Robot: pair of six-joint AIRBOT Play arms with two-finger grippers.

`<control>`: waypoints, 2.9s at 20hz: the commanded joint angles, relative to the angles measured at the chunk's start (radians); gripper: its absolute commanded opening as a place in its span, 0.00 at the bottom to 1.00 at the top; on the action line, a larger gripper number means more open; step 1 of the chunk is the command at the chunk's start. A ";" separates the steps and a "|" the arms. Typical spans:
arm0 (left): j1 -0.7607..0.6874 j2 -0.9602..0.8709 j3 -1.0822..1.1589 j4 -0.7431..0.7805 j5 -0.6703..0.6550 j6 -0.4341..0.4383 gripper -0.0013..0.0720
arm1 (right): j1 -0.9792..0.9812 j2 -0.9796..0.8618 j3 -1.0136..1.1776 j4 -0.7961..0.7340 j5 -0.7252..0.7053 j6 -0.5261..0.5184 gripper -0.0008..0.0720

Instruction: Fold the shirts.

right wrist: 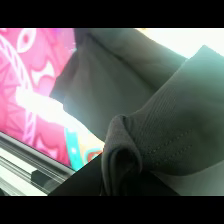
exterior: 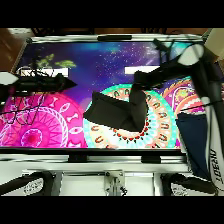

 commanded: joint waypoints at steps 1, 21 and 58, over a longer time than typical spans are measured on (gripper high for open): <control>0.209 0.118 -0.003 0.034 -0.139 -0.001 0.07 | 0.148 -0.111 0.000 0.000 -0.185 0.016 0.11; 0.176 0.140 -0.008 0.164 -0.203 0.010 0.07 | -0.153 -0.169 -0.176 -0.275 0.260 0.093 0.84; 0.176 0.139 -0.008 0.149 -0.221 0.007 0.07 | -1.025 0.377 -0.126 -0.449 0.372 -0.096 0.11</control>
